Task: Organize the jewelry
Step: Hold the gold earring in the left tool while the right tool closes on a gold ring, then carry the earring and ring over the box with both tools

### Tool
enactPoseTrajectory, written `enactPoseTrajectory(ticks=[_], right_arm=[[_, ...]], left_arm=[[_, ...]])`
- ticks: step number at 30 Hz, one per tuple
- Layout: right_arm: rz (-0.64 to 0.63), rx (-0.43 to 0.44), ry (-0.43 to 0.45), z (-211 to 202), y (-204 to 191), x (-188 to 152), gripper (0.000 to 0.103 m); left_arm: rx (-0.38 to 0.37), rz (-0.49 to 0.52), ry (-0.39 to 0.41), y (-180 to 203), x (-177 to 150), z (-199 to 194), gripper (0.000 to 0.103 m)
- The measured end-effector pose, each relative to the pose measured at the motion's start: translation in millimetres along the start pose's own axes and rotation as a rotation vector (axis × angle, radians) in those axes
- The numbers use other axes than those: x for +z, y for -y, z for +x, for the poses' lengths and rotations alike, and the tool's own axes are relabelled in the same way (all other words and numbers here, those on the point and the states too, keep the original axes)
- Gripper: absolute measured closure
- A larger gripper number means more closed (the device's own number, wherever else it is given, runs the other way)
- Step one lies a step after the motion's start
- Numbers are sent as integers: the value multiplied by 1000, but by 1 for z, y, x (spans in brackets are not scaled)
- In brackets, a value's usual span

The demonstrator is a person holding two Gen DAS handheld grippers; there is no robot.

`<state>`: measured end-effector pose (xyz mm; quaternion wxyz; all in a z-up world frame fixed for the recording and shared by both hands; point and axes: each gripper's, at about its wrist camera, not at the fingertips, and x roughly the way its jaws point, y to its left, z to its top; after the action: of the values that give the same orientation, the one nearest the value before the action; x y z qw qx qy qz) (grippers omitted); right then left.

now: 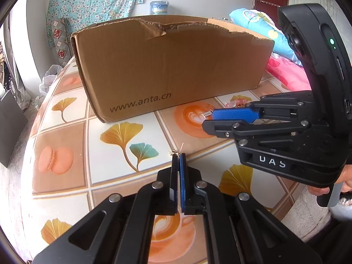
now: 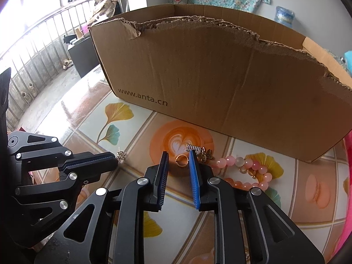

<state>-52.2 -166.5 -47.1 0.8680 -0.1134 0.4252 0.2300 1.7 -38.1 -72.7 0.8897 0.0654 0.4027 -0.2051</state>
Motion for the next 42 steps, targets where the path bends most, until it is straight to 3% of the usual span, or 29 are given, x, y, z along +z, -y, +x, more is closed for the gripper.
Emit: enactPoseTrajectory(ticks=[6, 23, 28, 35, 42], right_arm=[[-17, -5, 1, -4, -5, 2, 92], [49, 33, 35, -28, 13, -1, 93], [57, 39, 58, -37, 19, -1, 93], [90, 65, 125, -68, 27, 7, 93], [118, 82, 271, -122, 67, 49, 93]], left_arm=[[2, 0, 0, 0, 0, 0, 102], [6, 3, 16, -1, 1, -7, 102], [-23, -25, 42, -7, 6, -17, 102], [-58, -25, 141, -16, 35, -54, 102], [-164, 12, 224, -22, 101, -86, 102]])
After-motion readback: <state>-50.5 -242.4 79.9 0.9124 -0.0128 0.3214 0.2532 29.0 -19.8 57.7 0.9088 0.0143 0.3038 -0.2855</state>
